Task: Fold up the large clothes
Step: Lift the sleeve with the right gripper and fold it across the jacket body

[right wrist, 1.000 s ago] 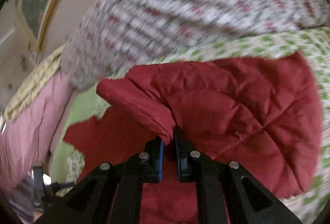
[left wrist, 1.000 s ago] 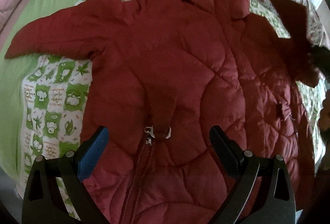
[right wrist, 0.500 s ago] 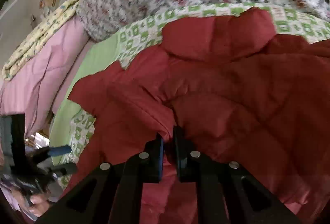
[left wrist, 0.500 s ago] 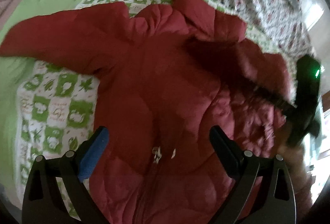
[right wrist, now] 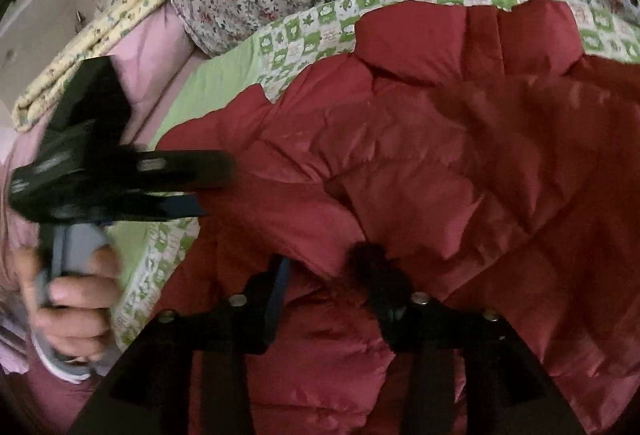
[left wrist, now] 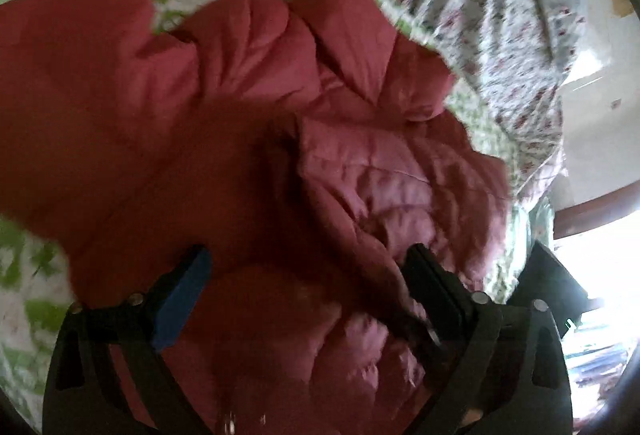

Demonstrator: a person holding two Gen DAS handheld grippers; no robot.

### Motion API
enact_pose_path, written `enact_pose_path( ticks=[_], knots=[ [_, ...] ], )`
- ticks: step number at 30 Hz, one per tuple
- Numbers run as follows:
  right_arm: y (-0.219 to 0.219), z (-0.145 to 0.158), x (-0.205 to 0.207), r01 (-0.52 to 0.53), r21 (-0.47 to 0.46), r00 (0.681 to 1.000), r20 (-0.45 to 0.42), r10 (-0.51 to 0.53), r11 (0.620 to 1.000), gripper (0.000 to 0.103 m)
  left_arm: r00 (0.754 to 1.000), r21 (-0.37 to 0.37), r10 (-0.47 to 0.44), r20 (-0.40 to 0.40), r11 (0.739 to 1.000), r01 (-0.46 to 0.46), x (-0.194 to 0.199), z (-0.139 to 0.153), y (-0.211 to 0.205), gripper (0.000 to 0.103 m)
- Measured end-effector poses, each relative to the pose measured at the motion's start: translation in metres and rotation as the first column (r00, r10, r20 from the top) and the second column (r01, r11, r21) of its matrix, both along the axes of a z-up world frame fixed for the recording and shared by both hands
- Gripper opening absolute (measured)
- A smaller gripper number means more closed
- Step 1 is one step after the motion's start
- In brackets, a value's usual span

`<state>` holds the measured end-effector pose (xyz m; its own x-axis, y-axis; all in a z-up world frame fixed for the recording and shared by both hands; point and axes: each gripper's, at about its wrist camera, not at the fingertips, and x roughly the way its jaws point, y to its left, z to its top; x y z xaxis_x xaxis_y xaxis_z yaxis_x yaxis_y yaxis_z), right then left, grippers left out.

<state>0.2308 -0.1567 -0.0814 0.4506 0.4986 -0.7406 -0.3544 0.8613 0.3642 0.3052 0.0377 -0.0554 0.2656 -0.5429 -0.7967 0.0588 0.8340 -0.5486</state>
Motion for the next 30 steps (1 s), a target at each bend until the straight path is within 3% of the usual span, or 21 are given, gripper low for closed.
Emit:
enact_pose_path(
  ticks=[2, 3, 8, 11, 14, 20, 24, 25, 30],
  knots=[
    [-0.006, -0.001, -0.004, 0.007, 0.011, 1.0, -0.009, -0.007, 1.0, 0.045, 1.0, 0.014, -0.012, -0.013, 1.0, 0.012, 0.008, -0.01, -0.006, 0.044],
    [-0.01, 0.0, -0.006, 0.013, 0.018, 1.0, -0.014, -0.012, 1.0, 0.046, 1.0, 0.006, -0.021, -0.02, 1.0, 0.021, 0.01, -0.015, -0.009, 0.035],
    [-0.041, 0.006, -0.023, 0.076, 0.035, 0.997, -0.019, -0.075, 0.997, 0.047, 0.998, 0.014, -0.048, 0.04, 0.999, 0.048, 0.004, -0.01, -0.009, 0.016],
    [-0.07, 0.019, -0.035, 0.142, 0.044, 0.99, 0.005, -0.143, 0.989, 0.047, 0.99, 0.096, -0.064, 0.126, 0.994, 0.052, -0.006, 0.01, -0.003, 0.013],
    [-0.098, 0.04, -0.043, 0.214, 0.01, 0.973, 0.087, -0.214, 0.977, 0.049, 0.974, 0.206, -0.068, 0.217, 0.978, 0.022, -0.016, 0.033, 0.013, 0.013],
    [-0.145, 0.068, -0.027, 0.347, -0.034, 0.927, 0.167, -0.337, 0.937, 0.054, 0.97, 0.301, -0.125, 0.209, 0.952, 0.058, -0.028, 0.019, 0.026, 0.013],
    [-0.15, 0.056, 0.0, 0.355, -0.111, 0.928, 0.163, -0.335, 0.928, 0.055, 0.974, 0.32, -0.103, 0.202, 0.947, 0.034, -0.029, 0.002, 0.026, 0.016],
    [-0.151, 0.051, 0.007, 0.363, -0.132, 0.927, 0.154, -0.342, 0.923, 0.055, 0.974, 0.325, -0.096, 0.204, 0.945, 0.025, -0.029, 0.002, 0.026, 0.021],
    [-0.154, 0.014, 0.024, 0.374, -0.202, 0.927, 0.098, -0.361, 0.905, 0.056, 0.959, 0.329, -0.027, 0.283, 0.942, -0.07, -0.046, 0.024, 0.037, 0.026]
  ],
)
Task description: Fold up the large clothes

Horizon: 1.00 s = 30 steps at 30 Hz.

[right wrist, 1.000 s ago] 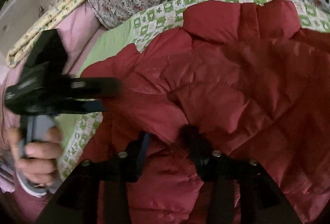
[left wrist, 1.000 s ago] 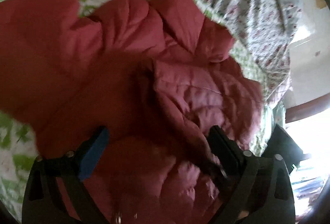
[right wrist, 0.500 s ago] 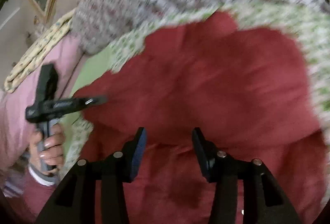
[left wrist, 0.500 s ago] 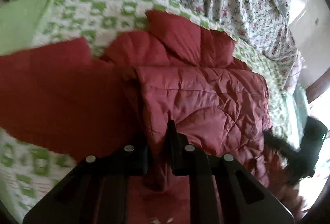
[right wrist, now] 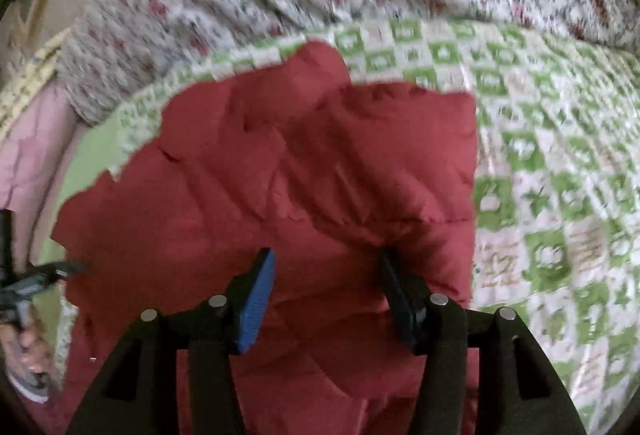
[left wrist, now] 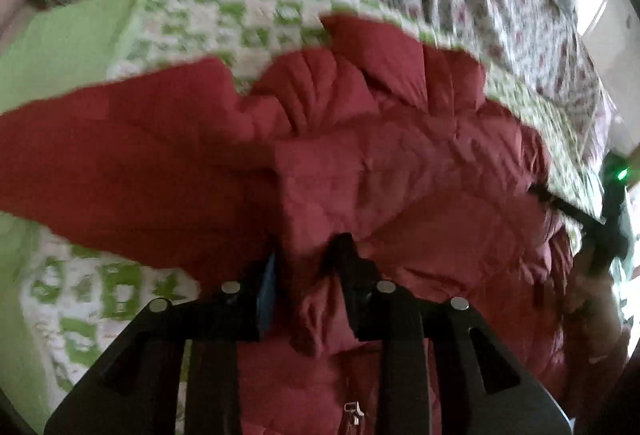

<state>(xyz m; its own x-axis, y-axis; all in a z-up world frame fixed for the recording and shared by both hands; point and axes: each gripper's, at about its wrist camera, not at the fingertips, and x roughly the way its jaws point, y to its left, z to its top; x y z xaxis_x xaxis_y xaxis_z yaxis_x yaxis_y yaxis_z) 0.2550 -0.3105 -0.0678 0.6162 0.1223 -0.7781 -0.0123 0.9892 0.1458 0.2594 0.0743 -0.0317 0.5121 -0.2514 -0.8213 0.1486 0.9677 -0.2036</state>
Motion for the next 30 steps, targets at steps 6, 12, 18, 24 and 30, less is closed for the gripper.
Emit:
enact_pose_path(
  ticks=[6, 12, 18, 24, 30],
  knots=[
    [-0.003, -0.006, 0.0, 0.028, -0.018, 0.999, 0.017, -0.028, 0.999, 0.056, 0.993, -0.133, -0.08, 0.088, 0.987, 0.091, -0.017, 0.031, -0.016, 0.026],
    [-0.012, -0.009, 0.0, 0.051, -0.013, 0.999, 0.005, -0.051, 0.999, 0.056, 0.989, -0.053, -0.149, -0.008, 0.988, 0.148, 0.003, -0.009, -0.065, 0.026],
    [-0.003, 0.014, -0.014, 0.047, 0.004, 0.999, 0.024, -0.047, 0.999, 0.059, 0.989, -0.079, -0.129, -0.069, 0.989, 0.124, 0.02, -0.04, -0.061, 0.026],
    [0.038, 0.011, -0.018, -0.06, -0.033, 0.998, 0.007, 0.061, 0.998, 0.058, 0.989, -0.051, -0.135, -0.063, 0.99, 0.132, 0.013, -0.035, -0.066, 0.026],
    [0.039, -0.021, -0.005, -0.056, -0.11, 0.997, -0.058, 0.05, 0.992, 0.059, 0.988, -0.06, -0.139, -0.074, 0.989, 0.135, 0.01, -0.043, -0.054, 0.025]
  ],
)
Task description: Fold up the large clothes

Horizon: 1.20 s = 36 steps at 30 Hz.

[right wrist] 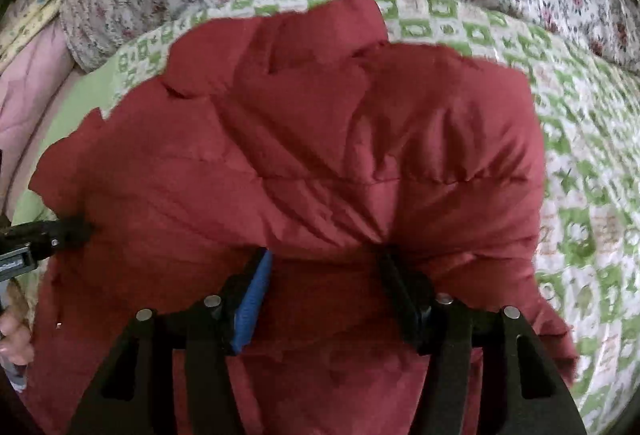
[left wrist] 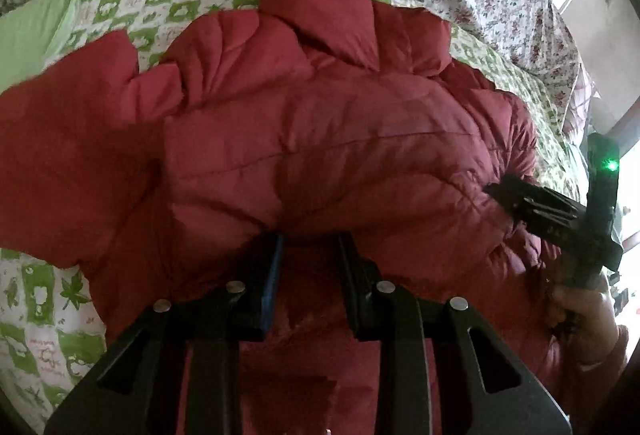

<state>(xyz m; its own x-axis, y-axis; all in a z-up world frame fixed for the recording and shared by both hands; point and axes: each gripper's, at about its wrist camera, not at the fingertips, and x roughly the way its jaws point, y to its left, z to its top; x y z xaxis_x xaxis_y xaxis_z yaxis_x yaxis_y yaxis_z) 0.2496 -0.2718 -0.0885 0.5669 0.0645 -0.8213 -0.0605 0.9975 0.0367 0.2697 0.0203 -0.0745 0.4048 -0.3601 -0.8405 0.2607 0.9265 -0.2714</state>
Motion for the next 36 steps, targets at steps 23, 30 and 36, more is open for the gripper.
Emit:
enact_pose_path(
  ticks=[23, 30, 36],
  knots=[
    [0.011, 0.048, -0.052, -0.025, 0.135, 0.997, 0.073, 0.015, 0.99, 0.059, 0.993, -0.117, 0.111, 0.025, 0.987, -0.108, -0.031, 0.024, 0.056, 0.043],
    [0.026, 0.048, -0.069, -0.066, 0.163, 0.997, 0.053, 0.058, 0.984, 0.06, 0.964, -0.145, 0.265, -0.01, 0.954, -0.264, -0.034, 0.014, 0.112, 0.043],
    [0.036, 0.051, -0.083, -0.097, 0.168, 0.994, 0.057, 0.089, 0.981, 0.062, 0.919, -0.177, 0.393, -0.019, 0.904, -0.39, -0.035, 0.008, 0.164, 0.059]
  ],
)
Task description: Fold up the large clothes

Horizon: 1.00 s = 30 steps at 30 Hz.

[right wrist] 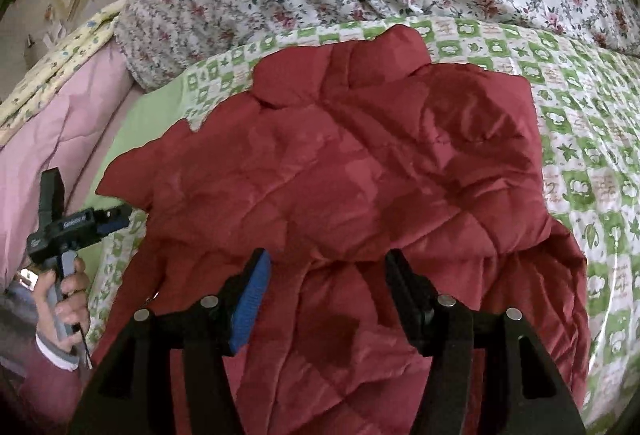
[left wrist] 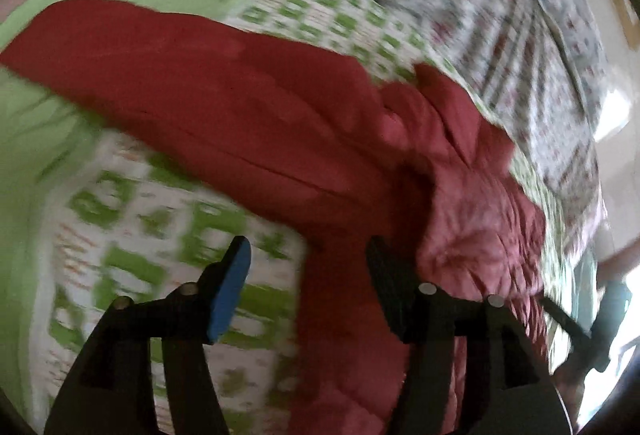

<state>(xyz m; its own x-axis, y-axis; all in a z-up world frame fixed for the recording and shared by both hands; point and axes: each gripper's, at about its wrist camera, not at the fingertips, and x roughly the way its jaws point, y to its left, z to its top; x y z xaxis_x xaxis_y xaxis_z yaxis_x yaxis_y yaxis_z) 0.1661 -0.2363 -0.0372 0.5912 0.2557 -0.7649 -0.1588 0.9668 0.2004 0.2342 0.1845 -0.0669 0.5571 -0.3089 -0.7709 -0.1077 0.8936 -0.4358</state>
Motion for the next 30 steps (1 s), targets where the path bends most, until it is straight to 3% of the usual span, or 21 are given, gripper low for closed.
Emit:
enact_pose_path(
  ticks=[8, 12, 24, 25, 26, 28, 30],
  knots=[
    [0.011, -0.008, -0.014, -0.043, -0.021, 0.999, -0.012, 0.043, 0.999, 0.063, 0.98, -0.034, 0.196, -0.034, 0.98, -0.198, 0.014, -0.016, 0.073, 0.059],
    [0.011, -0.014, -0.018, -0.048, -0.032, 0.999, -0.024, 0.047, 0.998, 0.063, 0.953, 0.007, 0.298, -0.048, 0.955, -0.298, 0.026, -0.022, 0.107, 0.059],
    [0.004, -0.021, -0.03, -0.022, -0.028, 0.999, -0.032, 0.021, 0.999, 0.063, 0.866, -0.121, 0.497, -0.056, 0.858, -0.5, 0.073, -0.043, 0.201, 0.059],
    [0.004, -0.021, -0.031, -0.021, -0.03, 0.999, -0.032, 0.02, 0.999, 0.063, 0.864, -0.112, 0.501, -0.047, 0.857, -0.503, 0.075, -0.042, 0.202, 0.057],
    [0.003, -0.021, -0.031, -0.019, -0.031, 0.999, -0.033, 0.018, 0.999, 0.063, 0.863, -0.105, 0.503, -0.039, 0.857, -0.504, 0.076, -0.04, 0.202, 0.043],
    [0.002, -0.021, -0.031, -0.018, -0.027, 0.999, -0.033, 0.017, 0.999, 0.063, 0.871, -0.084, 0.491, -0.017, 0.868, -0.49, 0.076, -0.036, 0.2, 0.023],
    [0.002, -0.02, -0.031, -0.017, -0.023, 0.999, -0.031, 0.016, 1.0, 0.063, 0.882, -0.072, 0.471, 0.008, 0.88, -0.469, 0.073, -0.029, 0.193, 0.013]
  ],
)
